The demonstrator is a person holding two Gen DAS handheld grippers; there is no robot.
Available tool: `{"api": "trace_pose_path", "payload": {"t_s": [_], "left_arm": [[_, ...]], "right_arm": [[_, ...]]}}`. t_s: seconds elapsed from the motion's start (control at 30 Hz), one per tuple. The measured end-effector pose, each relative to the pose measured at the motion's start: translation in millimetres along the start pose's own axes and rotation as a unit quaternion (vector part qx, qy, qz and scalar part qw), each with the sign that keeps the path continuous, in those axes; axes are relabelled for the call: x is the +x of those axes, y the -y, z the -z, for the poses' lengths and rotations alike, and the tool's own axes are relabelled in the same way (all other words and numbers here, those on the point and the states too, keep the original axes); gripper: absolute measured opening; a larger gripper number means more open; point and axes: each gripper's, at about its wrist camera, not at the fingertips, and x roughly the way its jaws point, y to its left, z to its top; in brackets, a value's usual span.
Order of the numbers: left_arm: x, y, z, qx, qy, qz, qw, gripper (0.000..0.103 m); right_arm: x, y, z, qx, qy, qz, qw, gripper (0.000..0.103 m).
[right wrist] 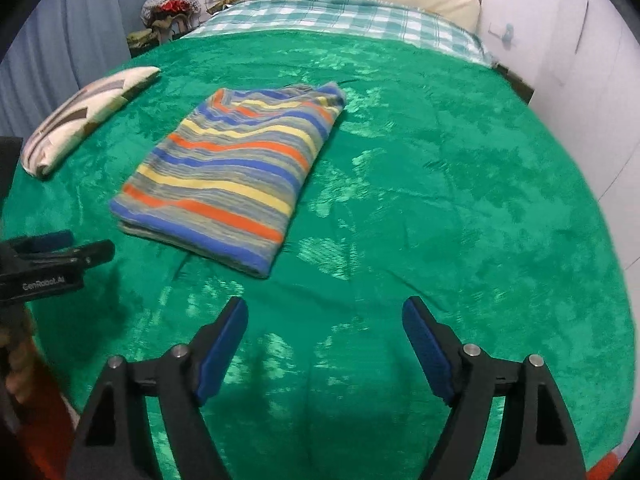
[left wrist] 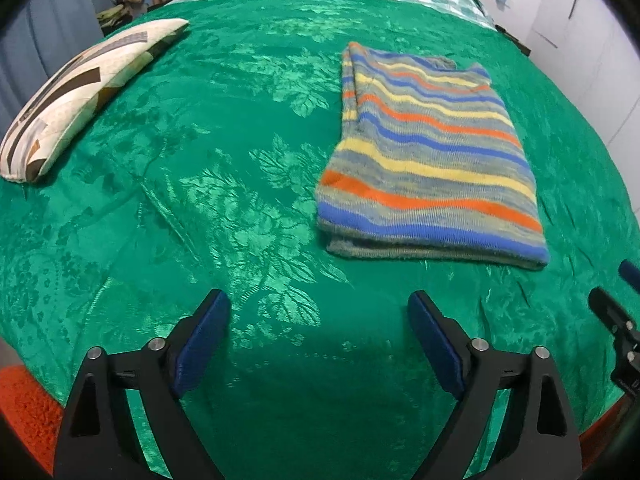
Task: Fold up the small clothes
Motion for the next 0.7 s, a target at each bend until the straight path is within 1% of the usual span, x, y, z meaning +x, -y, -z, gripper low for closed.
{"api": "trace_pose_path", "payload": {"t_s": [0.1,0.2,0.3,0.7], "left_arm": [[8.2,5.6,6.3,0.015,-0.007,-0.007,0.9998,0.096],[13.2,12.6,11.9,0.031,-0.005,-0.022,0.9993,0.099],[15.3,15.9,14.0,0.034,0.0,-0.024,0.9991,0.101],[19.8,16.0,19.3,0.031,0.003,-0.022,0.9993,0.103]], "right_arm": [[0.4,1.7,2.1,-0.006,0.002,0.022,1.0,0.084],[3.9,5.1,5.8,-0.005,0.0,0.035,0.999,0.085],[9.7,9.0,10.4,-0.002,-0.008,0.042,0.999,0.085],[26.2,15.3,24.1,0.005,-0.034,0.045,0.998,0.09]]}}
